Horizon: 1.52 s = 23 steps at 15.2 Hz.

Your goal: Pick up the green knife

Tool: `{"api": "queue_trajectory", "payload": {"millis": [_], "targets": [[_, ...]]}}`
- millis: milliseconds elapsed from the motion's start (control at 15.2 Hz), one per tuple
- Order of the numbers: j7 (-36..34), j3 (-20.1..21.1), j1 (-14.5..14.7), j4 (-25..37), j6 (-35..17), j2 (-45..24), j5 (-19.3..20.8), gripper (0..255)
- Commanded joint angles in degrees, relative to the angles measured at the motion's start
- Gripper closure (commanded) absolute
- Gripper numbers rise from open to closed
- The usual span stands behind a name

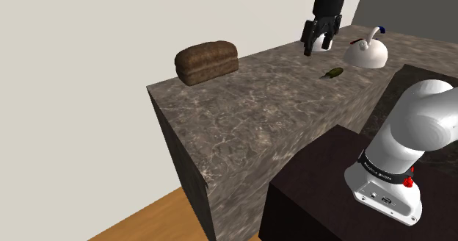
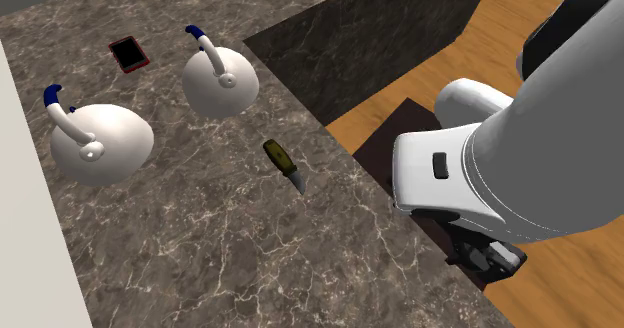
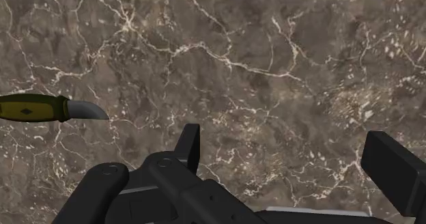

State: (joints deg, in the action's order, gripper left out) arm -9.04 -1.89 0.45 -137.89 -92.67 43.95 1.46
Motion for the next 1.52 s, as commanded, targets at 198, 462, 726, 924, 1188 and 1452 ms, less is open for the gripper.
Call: {"api": "queue_trajectory", "payload": {"millis": [198,462,726,924,1188,1452], "targets": [[10.32,-4.41,0.90,-4.55,-1.10,3.63,3.89,0],[24.32,-11.11,1.62,-9.03,-3.12,6.77,10.03,0],[38.45,-18.68,2.23,-11.49,-6.14,7.46,16.74,0],[49.01,-24.81,3.07,-11.94,-9.19,6.19,21.65,0],[62.88,-33.44,5.42,-10.68,-14.21,2.27,27.26,0],[76.54,-42.70,9.98,-7.52,-19.96,-3.63,31.02,0]]}}
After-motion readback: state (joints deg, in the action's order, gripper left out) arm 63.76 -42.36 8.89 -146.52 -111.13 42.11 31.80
